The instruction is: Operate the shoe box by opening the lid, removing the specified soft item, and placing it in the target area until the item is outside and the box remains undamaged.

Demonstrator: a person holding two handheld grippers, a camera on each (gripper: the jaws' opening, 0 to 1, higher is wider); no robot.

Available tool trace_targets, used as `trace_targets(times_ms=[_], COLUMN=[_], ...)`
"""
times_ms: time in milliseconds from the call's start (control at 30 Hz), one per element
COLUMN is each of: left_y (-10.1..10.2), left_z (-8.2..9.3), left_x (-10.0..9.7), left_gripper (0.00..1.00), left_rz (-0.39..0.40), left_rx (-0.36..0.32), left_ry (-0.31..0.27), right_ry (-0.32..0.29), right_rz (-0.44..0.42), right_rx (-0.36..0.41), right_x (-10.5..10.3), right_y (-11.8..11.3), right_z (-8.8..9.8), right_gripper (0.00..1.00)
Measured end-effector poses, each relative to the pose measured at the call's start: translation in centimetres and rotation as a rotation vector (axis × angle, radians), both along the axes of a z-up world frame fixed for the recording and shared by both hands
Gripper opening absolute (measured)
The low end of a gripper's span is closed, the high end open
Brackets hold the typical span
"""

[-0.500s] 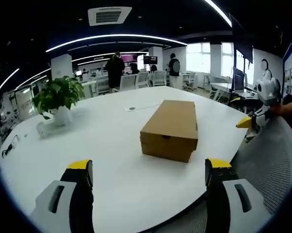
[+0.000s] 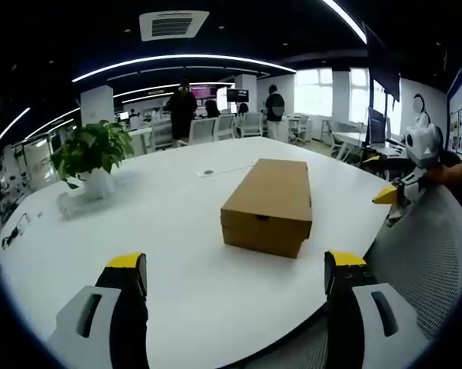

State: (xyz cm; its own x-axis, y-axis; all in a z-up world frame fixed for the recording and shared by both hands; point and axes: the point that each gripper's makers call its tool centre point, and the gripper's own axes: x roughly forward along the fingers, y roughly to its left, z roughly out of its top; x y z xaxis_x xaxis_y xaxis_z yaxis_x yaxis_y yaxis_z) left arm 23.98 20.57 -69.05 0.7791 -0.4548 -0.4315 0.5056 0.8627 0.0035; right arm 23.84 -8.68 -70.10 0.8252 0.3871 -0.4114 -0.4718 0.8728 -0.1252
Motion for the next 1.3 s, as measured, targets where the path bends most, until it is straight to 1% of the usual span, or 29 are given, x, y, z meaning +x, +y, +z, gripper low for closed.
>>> trace_targets(times_ms=[433,533,600,667,767,833,1000,1100,1300], left_y=[-0.2,-0.2,-0.3,-0.4,-0.3,-0.2,-0.1,-0.6,-1.8], left_z=[-0.1,0.1,0.4,0.4,0.3,0.4,0.9,1.7,2.4], left_x=[-0.1,-0.1,-0.1,-0.1,-0.2,-0.1,0.3,0.8,1.9], left_gripper=[1.0,1.0,1.0,1.0,1.0,1.0,1.0,1.0,1.0], left_rz=[-0.011,-0.006,-0.011,-0.016,-0.021,-0.022,-0.024,-0.034,-0.023], left_rx=[0.004,-0.003,0.004,0.013,0.036,0.037,0.053,0.055,0.043], left_ry=[0.01,0.006,-0.009,-0.006,-0.004,-0.004,0.006,-0.012,0.002], right_ry=[0.006,0.004,0.006,0.007,0.012,0.014,0.02,0.017,0.01], right_rz=[0.001,0.011,0.018,0.025,0.03,0.022,0.015,0.022,0.032], right_rx=[-0.006,0.004,-0.003,-0.009,0.005,0.013,0.018,0.006,0.001], right_x=[0.0,-0.1,-0.2,-0.2,-0.2,-0.2,0.0,0.4,1.4], right_y=[0.0,0.3,0.4,0.4,0.6,0.4,0.2,0.0,-0.7], right_z=[-0.1,0.1,0.2,0.1,0.3,0.4,0.7,0.9,1.4], right_gripper=[0.95,0.96,0.96,0.97,0.97,0.97,0.97,0.97,0.96])
